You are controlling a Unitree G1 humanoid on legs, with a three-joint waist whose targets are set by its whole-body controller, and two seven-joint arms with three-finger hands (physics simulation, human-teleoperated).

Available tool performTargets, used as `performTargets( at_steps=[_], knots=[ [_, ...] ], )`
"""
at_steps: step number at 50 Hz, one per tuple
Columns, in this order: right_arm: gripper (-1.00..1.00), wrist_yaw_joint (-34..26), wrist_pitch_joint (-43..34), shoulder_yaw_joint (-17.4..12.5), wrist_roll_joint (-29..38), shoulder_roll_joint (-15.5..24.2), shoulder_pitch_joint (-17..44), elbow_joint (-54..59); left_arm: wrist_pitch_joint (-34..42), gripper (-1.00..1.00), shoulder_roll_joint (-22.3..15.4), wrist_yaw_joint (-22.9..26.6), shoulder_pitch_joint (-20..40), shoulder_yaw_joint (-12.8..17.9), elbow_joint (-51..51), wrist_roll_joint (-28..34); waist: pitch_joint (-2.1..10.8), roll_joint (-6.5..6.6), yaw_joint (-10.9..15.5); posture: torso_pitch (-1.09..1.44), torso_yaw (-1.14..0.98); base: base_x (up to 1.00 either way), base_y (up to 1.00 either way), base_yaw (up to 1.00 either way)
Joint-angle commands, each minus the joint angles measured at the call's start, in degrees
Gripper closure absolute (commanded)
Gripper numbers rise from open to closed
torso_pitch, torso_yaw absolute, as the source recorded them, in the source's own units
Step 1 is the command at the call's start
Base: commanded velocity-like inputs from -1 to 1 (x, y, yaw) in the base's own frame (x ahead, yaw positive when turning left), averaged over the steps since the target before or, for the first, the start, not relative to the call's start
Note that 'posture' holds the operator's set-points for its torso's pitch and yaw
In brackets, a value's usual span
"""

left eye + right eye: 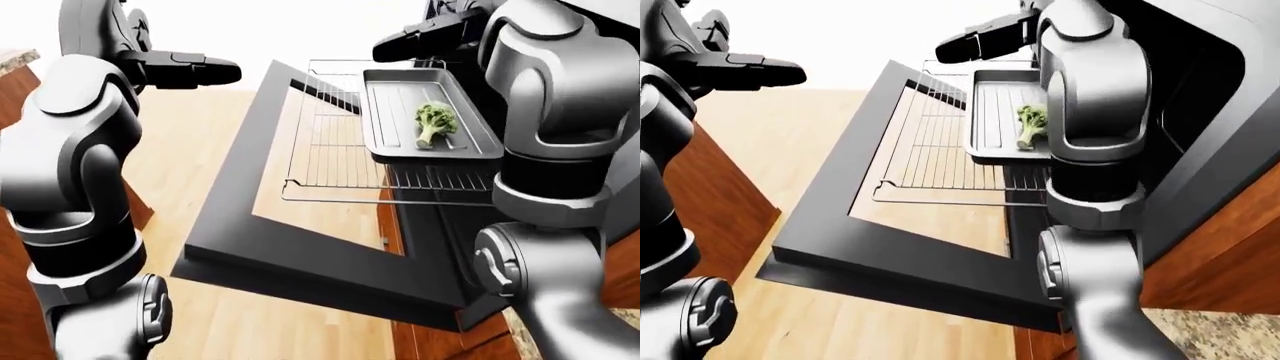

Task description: Place the broccoli on the rack of the oven.

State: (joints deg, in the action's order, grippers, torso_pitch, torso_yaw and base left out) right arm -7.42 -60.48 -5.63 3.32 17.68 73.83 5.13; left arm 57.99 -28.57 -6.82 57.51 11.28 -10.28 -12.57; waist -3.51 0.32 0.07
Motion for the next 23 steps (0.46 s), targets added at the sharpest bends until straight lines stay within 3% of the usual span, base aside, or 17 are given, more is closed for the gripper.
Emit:
performTargets(
  at_steps=[1,13,23],
  knots=[
    [-1.00,-0.1,-1.2,-0.6,0.1,0.9,1.9,-3.2,-1.2,-1.00,-0.4,1.1,1.9,0.7,-1.8,1.7,1.79,0.13,0.0,0.00,0.00,0.00,0.00,0.00],
    [-1.00,-2.1,3.5,1.5,2.6,0.4,-2.6,-8.9,-6.4,-1.00,1.0,4.6,-0.1,0.6,-3.9,7.7,1.80,0.11,-0.2,0.00,0.00,0.00,0.00,0.00],
    [-1.00,-3.0,9.0,0.1,4.6,0.4,-1.3,-7.7,-12.2,-1.00,1.6,6.0,-0.9,-0.1,-3.9,12.4,1.75,0.06,-0.2,0.00,0.00,0.00,0.00,0.00]
  ],
)
